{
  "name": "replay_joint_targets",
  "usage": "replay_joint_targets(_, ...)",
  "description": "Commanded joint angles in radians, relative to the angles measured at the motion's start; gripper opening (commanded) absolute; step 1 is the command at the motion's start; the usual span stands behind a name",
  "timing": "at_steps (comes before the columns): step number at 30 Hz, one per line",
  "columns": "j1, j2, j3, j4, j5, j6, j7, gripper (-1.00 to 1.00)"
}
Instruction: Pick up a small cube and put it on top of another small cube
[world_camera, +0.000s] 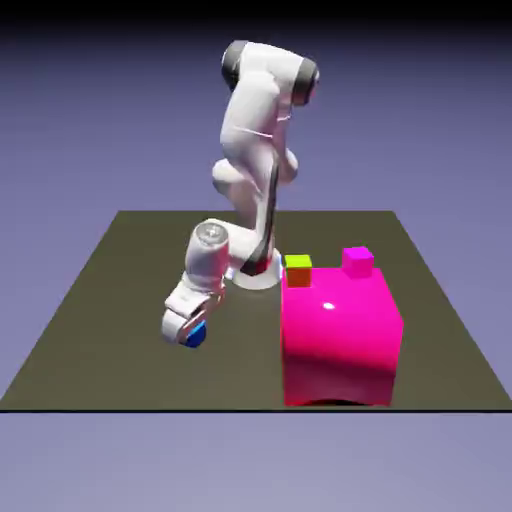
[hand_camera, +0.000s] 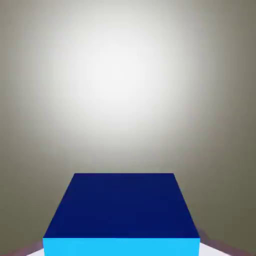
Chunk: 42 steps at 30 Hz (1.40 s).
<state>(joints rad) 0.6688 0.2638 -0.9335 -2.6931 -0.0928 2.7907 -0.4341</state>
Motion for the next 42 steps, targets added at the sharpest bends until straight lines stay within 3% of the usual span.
replay_joint_targets(1, 0.033, -0.020, -0.036, -0.003, -0.020, -0.018, 0.013, -1.00)
replay_joint_targets(3, 0.022, -0.026, -0.068, 0.003, -0.038, -0.030, 0.053, -1.00)
replay_joint_targets(20, -0.244, -0.449, 0.548, 0.180, -0.175, -0.434, -0.215, -1.00)
replay_joint_targets(27, -0.084, -0.673, 0.759, 0.181, -0.220, -0.600, -0.484, -1.00)
replay_joint_targets(35, 0.141, -0.793, 0.819, 0.138, -0.231, -0.667, -0.687, -1.00)
replay_joint_targets(40, 0.114, -0.685, 0.792, 0.042, -0.280, -0.460, -0.657, -1.00)
replay_joint_targets(41, 0.114, -0.685, 0.792, 0.042, -0.280, -0.460, -0.657, 1.00)
replay_joint_targets(42, 0.114, -0.685, 0.792, 0.042, -0.280, -0.460, -0.657, 1.00)
